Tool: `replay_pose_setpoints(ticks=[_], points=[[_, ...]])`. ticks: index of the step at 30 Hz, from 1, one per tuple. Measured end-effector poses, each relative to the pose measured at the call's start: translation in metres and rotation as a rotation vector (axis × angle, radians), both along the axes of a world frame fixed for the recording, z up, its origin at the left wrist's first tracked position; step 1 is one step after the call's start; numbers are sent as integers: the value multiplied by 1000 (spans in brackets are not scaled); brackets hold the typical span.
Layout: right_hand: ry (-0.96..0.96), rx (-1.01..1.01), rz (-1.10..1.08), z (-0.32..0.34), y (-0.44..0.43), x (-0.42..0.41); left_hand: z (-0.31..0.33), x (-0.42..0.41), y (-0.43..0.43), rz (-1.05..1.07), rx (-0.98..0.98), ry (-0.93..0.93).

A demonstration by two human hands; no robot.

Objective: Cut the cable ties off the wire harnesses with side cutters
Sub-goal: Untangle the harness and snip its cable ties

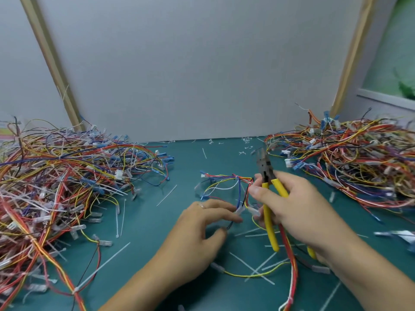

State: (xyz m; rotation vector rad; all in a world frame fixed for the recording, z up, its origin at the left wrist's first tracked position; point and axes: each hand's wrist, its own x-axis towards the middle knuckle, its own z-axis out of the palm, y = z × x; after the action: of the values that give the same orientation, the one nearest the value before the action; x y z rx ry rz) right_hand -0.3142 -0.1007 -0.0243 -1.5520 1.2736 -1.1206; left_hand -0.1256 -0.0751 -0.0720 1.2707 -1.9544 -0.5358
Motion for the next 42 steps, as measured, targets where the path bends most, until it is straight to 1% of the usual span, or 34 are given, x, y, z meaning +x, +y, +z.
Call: replay_pose_setpoints(ticks=[2, 3, 6, 7, 8, 10, 12, 14, 16, 20, 21, 23, 26, 29, 31, 33, 35, 37, 39, 42], points=[[32, 77, 58, -2, -2, 2, 3, -2, 0, 14, 104, 114], [29, 101, 85, -3, 0, 3, 5, -2, -1, 49, 170, 223], [45, 81, 150, -4, 8, 10, 11, -1, -5, 199, 374, 664], [73, 72, 177, -4, 11, 13, 14, 0, -5, 221, 434, 772], [94, 77, 211, -5, 14, 16, 16, 1, -5, 224, 481, 816], [106, 126, 301, -4, 19, 23, 17, 2, -4, 182, 538, 805], [86, 200, 386, 2, 20, 28, 15, 3, -3, 172, 541, 789], [57, 273, 426, 11, 16, 27, 13, 6, -4, 201, 499, 799], [20, 284, 393, 20, 10, 22, 12, 9, -6, 228, 422, 811], [-138, 92, 132, 25, 0, 8, 17, 10, -4, 158, 284, 818], [-156, 48, 93, 21, 0, 7, 17, 8, -3, 127, 255, 805], [-164, 2, 85, 10, 3, 8, 18, 6, -1, 79, 216, 789], [-121, -69, 122, 0, 7, 11, 19, 4, 2, 29, 165, 757], [-13, -175, 144, -3, 10, 12, 21, 4, 3, -2, 128, 710], [38, -226, 145, -6, 11, 13, 21, 3, 5, -37, 132, 704], [79, -268, 125, -9, 11, 12, 22, 2, 6, -71, 139, 651], [113, -307, 99, -10, 11, 10, 23, 3, 7, -58, 135, 577], [131, -342, 82, -7, 12, 8, 24, 6, 7, -4, 98, 544], [157, -377, 68, -4, 13, 7, 26, 9, 6, 50, 57, 546], [150, -368, 75, -1, 14, 7, 29, 13, 6, 81, 46, 651]])
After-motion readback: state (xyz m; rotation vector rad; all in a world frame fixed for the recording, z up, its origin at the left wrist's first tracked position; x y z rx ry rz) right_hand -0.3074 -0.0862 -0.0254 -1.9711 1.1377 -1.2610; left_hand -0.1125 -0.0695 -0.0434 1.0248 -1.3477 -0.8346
